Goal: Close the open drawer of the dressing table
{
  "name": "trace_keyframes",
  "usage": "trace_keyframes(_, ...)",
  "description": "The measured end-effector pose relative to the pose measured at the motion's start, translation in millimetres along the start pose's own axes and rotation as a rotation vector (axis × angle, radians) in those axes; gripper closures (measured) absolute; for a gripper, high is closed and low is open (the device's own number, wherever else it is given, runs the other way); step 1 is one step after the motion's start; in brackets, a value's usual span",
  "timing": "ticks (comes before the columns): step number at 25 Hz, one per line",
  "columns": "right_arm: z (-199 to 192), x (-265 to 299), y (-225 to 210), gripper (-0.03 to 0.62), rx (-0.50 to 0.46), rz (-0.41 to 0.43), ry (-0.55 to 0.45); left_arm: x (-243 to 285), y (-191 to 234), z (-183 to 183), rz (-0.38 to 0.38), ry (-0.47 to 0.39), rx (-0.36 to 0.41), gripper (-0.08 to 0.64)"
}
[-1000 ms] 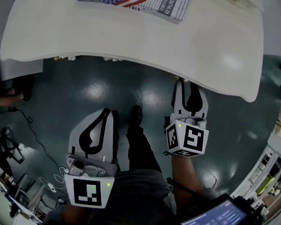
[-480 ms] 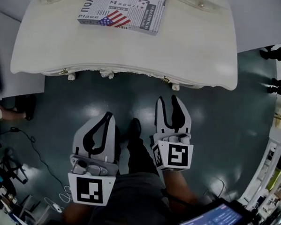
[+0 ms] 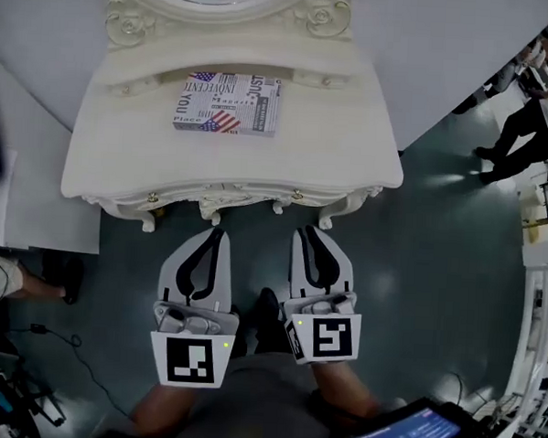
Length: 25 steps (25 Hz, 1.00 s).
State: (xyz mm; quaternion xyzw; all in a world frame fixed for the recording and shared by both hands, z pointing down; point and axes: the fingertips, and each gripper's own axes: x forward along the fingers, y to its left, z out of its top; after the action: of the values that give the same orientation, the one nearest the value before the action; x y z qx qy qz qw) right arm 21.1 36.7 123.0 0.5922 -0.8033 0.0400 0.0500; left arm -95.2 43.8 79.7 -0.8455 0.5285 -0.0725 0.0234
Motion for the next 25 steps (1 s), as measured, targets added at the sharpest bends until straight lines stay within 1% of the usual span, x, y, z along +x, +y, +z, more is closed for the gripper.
trace_keyframes(4, 37.8, -22.4, 7.8, 0.563, -0.038, -0.029, -0.073, -13.9, -2.8, 31.1, -0.008, -0.059, 0.048, 0.543)
trace_keyframes(6, 51.8, -34.6, 13.7, 0.568, -0.049, -0.035, -0.109, -23.8, -5.0, 44.1, -0.008, -0.098, 0.05, 0.543)
trace_keyframes(8, 61.6, -46.1, 19.6, 0.572, -0.058, -0.039, -0.137, -34.2, -6.6, 52.4, -0.01, -0.119, 0.05, 0.543)
trace_keyframes(11, 72.5, -60.0, 27.4, 0.577, -0.068, -0.031, -0.15, -47.3, -9.3, 64.5, -0.012, -0.141, 0.052, 0.543)
trace_keyframes(15, 90.2, -71.8, 33.4, 0.578, -0.081, -0.025, -0.17, -58.9, -12.9, 83.7, -0.018, -0.163, 0.074, 0.543)
trace_keyframes(19, 103.9, -77.2, 34.7, 0.578, -0.09, -0.031, -0.194, -64.7, -12.4, 93.5, -0.021, -0.172, 0.096, 0.543)
trace_keyframes(25, 105.3, -79.8, 36.5, 0.578, -0.099, -0.032, -0.208, -68.1, -16.9, 95.3, -0.031, -0.19, 0.111, 0.543)
